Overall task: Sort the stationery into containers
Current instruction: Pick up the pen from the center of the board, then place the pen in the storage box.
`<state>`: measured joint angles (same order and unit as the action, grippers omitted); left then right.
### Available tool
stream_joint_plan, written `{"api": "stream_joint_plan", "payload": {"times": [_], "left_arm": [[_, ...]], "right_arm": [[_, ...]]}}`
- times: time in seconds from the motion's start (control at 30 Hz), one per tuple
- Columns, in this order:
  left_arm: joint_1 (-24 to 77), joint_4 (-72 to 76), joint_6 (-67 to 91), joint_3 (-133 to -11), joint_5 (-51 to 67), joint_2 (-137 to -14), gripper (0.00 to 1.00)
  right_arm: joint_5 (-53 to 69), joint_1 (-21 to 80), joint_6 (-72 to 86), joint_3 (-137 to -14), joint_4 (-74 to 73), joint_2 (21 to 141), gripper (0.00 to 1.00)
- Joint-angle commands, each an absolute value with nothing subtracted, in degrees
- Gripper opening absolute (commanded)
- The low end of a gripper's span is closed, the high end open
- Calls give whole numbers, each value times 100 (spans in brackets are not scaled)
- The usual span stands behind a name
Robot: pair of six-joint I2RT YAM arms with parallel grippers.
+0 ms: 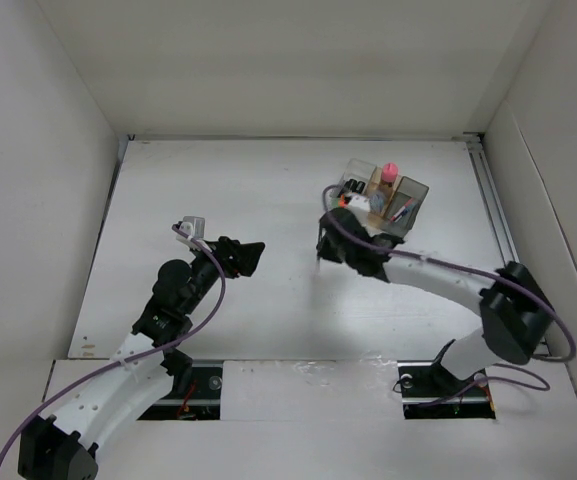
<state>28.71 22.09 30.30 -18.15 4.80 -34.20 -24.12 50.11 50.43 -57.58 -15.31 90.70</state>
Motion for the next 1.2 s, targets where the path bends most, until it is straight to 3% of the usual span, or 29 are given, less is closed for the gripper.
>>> {"api": "stream_joint_plan", "payload": {"times": [0.0,0.27,0.5,1.17], "left_arm": [[2856,2461,3032,-2021,589,-3349,80],[2856,2461,3032,-2021,641,-3234,80],[2856,2408,3032,-2021,642,-3234,80],[2856,2461,3032,-2021,536,-3340,80]], "right_arm": [[-1691,4204,4887,-5678,-1090,8184,0],[-809,1788,4729,-5607,-879,7620,0],[-159,258,4860,-6100,-879,8568,0],[316,-290,4939,-6152,-554,9158,3]]}}
